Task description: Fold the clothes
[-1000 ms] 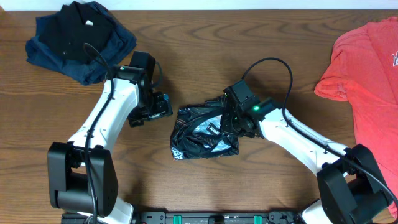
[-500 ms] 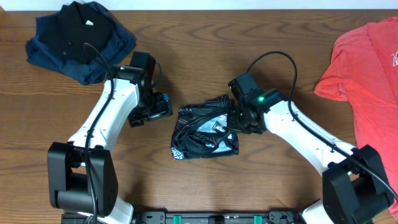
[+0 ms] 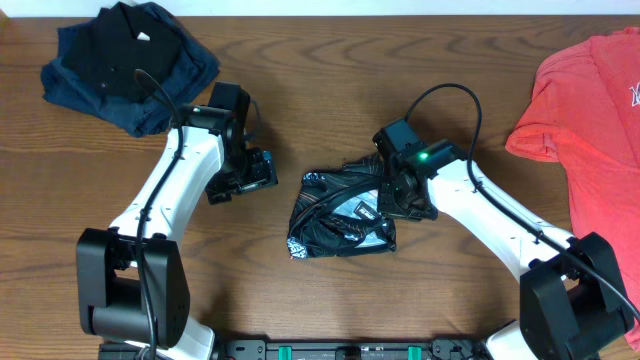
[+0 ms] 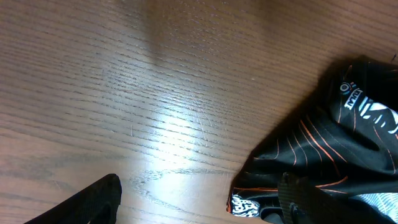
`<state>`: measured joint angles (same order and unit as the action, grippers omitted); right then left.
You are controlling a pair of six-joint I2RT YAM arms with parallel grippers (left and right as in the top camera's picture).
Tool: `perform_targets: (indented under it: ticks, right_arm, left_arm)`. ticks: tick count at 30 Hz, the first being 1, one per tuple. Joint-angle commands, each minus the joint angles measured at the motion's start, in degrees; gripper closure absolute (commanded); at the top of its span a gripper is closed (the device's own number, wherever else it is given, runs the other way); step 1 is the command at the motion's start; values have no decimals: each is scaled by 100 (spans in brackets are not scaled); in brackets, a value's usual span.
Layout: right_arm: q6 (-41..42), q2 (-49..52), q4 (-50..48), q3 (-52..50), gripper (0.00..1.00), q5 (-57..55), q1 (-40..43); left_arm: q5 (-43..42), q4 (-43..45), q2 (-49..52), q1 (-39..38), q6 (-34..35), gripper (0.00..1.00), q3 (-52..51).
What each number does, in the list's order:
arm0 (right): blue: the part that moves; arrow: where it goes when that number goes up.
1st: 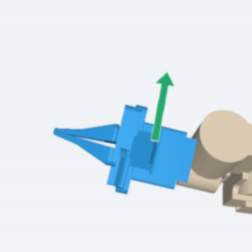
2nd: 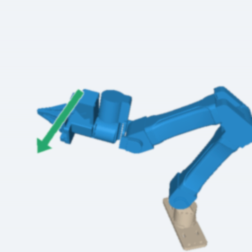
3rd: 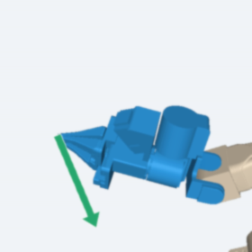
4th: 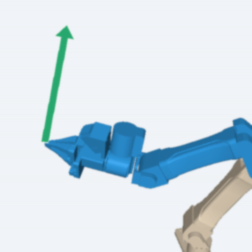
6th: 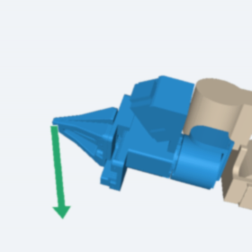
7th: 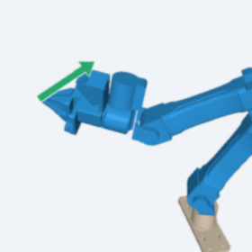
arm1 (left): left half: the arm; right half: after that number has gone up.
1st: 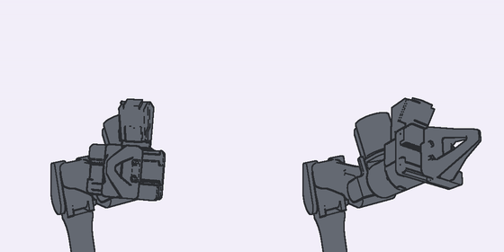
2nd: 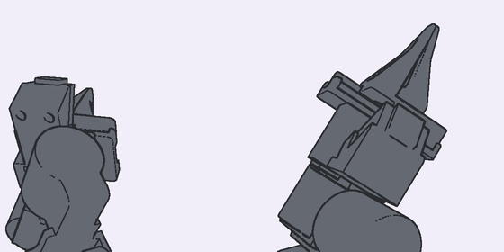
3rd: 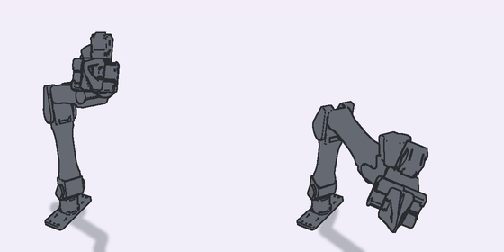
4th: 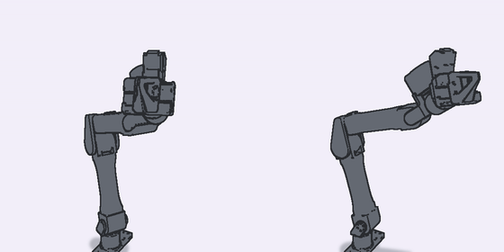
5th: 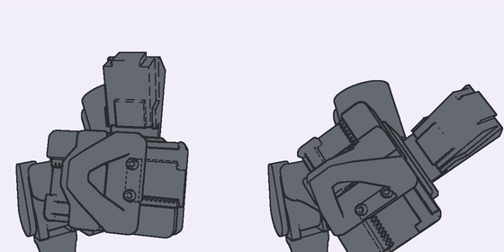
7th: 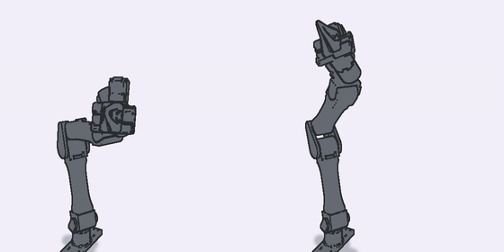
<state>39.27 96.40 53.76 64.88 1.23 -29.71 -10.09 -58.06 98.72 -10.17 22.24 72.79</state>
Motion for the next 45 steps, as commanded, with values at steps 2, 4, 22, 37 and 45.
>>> perform_targets:
  ticks: [2,4,22,37,45]
  right_arm:
    - [-57,26,74,2,64,-251,83]
    - [-55,22,166,4,64,-273,83]
    - [-2835,-367,22,247,32,1298,-111]
    - [-3305,474,-208,138,34,1309,-448]
    - [-3110,562,-205,140,53,1569,-448]
  left_arm:
    - [72,-15,13,20,-76,18,-37]
    - [74,-13,13,20,-76,18,-37]
    - [72,7,13,20,-76,18,-37]
    - [72,-39,13,20,-76,18,-37]
    - [72,-35,13,20,-76,18,-37]
